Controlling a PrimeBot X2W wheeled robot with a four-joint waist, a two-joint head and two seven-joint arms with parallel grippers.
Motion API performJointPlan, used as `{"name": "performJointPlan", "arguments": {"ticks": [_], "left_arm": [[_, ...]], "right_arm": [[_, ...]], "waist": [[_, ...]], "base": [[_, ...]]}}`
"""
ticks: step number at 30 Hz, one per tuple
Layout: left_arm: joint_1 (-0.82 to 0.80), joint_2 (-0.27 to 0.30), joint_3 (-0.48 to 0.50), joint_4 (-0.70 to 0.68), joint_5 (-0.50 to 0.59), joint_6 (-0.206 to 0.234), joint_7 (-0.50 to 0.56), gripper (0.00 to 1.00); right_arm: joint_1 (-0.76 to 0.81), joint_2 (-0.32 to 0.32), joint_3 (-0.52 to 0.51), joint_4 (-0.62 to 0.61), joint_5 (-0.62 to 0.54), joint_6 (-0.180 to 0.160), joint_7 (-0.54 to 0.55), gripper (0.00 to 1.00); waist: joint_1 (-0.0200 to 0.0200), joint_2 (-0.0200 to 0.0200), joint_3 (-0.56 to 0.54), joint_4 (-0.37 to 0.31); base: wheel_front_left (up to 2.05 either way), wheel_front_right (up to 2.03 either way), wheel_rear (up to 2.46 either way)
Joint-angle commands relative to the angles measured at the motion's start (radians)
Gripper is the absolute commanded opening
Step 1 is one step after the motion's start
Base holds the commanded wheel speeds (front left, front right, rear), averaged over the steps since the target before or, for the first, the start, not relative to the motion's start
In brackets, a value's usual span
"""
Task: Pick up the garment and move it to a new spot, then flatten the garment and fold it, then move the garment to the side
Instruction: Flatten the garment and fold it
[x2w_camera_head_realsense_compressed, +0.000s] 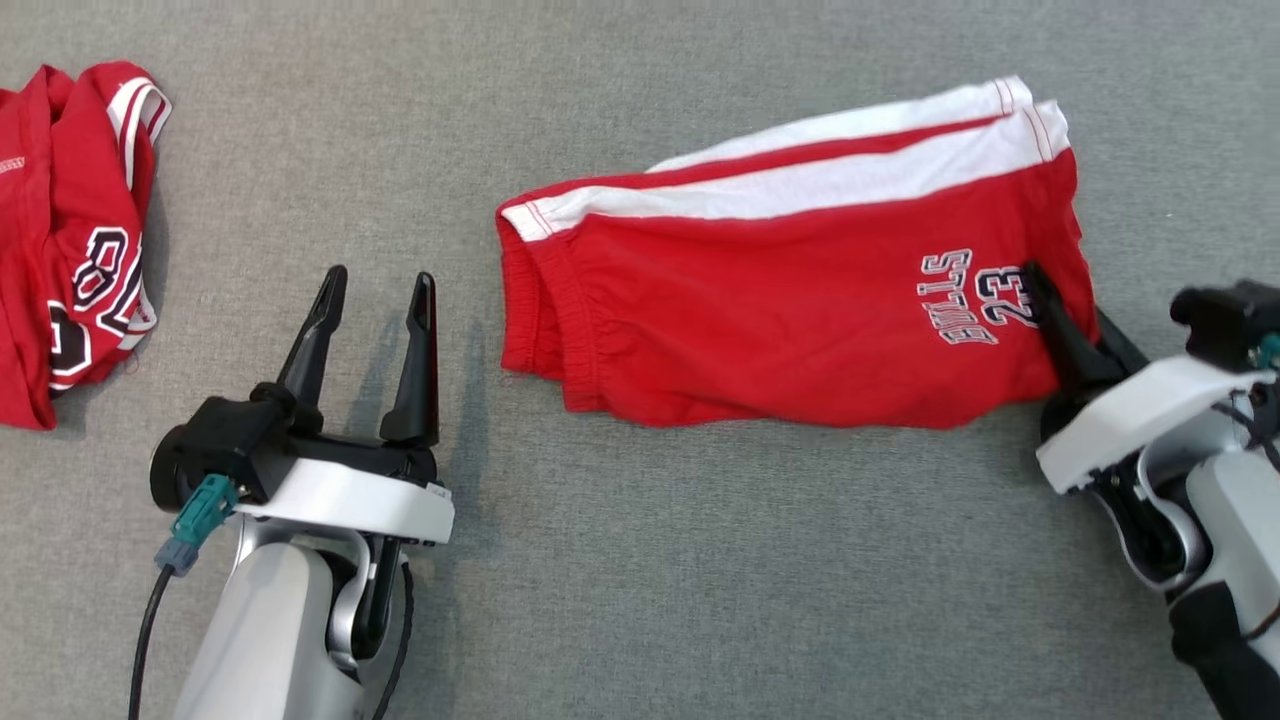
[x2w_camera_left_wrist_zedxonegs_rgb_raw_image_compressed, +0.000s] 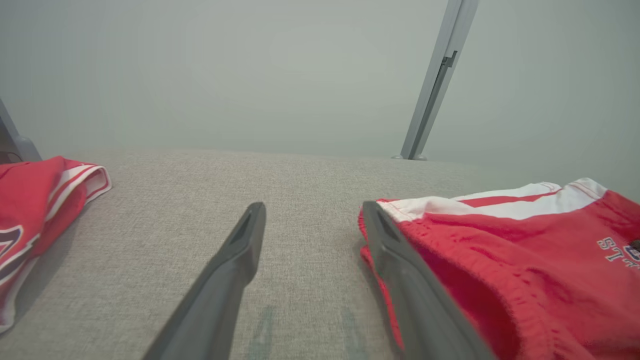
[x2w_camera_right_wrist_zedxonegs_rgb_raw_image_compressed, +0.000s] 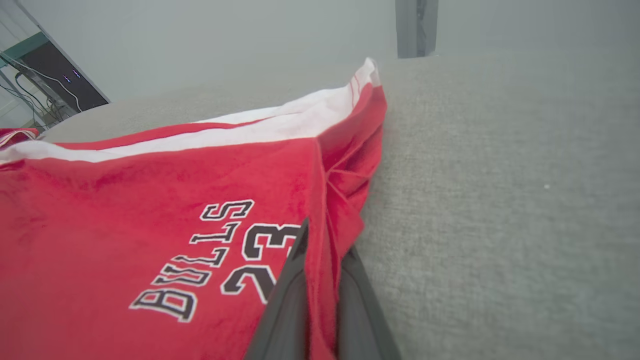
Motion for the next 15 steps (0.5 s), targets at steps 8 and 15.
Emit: {"name": "performJointPlan", "arguments": {"ticks": [8,15], "left_arm": [[0.04,0.018,0.008,0.008,0.005,-0.001,0.001,1.0],[0.069,0.027,0.002,0.001,0.0,0.009,0.015,1.0]], "right_arm": [[0.17,0.029,-0.09,0.006,0.024,0.0,-0.052,0.0],[0.23,0.059,-0.129,0.015,0.027,0.0,-0.064,0.0]], "waist": [[0.0,0.0,-0.056,-0.057],[0.0,0.0,-0.078,-0.088]], "base": [[0.0,0.0,0.0],[0.0,0.0,0.0]]}}
